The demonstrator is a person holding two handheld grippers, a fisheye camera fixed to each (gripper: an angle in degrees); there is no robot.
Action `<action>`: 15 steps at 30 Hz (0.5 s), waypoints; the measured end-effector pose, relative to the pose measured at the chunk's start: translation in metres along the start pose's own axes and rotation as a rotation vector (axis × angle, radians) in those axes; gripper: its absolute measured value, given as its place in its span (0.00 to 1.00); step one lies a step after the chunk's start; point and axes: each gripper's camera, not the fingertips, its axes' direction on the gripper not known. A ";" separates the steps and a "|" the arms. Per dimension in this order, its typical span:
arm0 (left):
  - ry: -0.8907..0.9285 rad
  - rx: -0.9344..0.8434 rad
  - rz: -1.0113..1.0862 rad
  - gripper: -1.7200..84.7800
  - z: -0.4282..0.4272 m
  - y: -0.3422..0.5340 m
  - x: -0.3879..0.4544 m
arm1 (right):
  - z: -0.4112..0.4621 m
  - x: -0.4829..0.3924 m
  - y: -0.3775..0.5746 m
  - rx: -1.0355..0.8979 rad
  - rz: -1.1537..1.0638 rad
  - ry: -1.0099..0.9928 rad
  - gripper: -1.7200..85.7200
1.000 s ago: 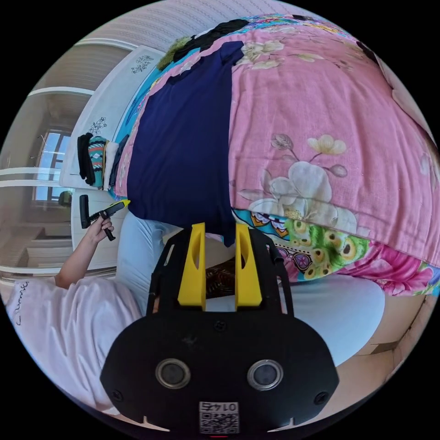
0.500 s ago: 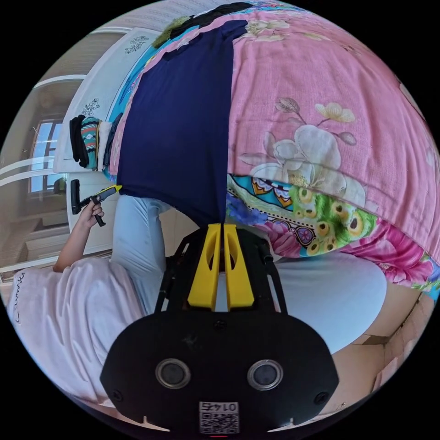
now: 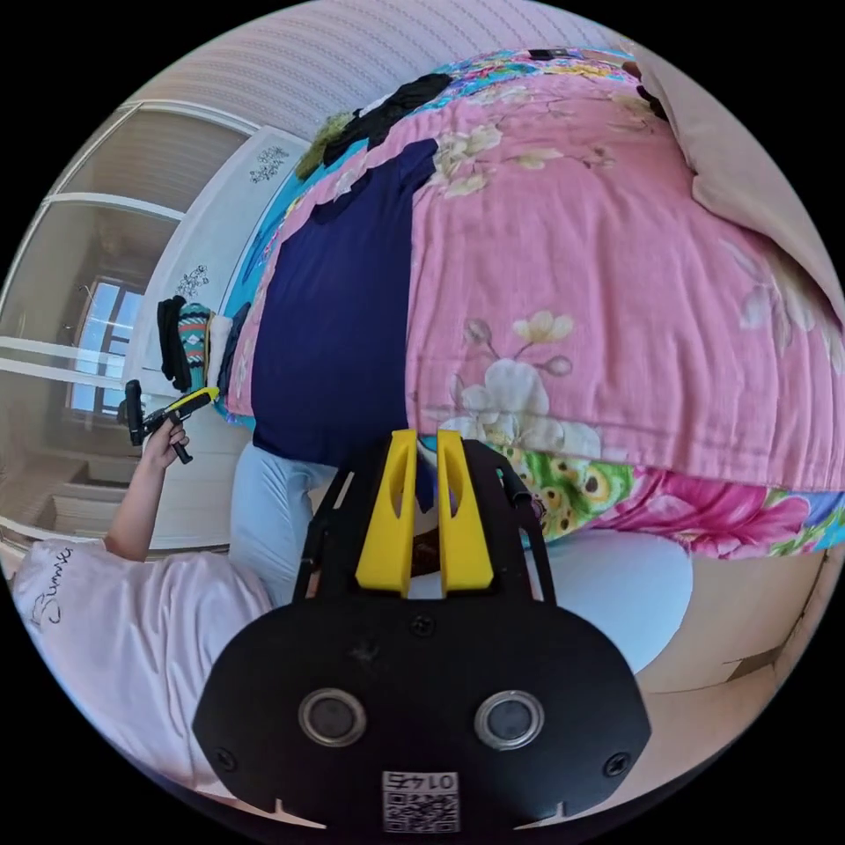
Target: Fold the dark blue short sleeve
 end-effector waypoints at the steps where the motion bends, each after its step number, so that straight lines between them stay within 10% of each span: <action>1: 0.016 0.013 0.029 0.01 0.005 -0.019 0.008 | 0.002 -0.002 -0.016 0.030 -0.007 -0.007 0.07; 15: -0.023 0.036 0.298 0.09 0.211 -0.353 0.188 | 0.057 -0.011 -0.209 0.155 -0.029 -0.027 0.09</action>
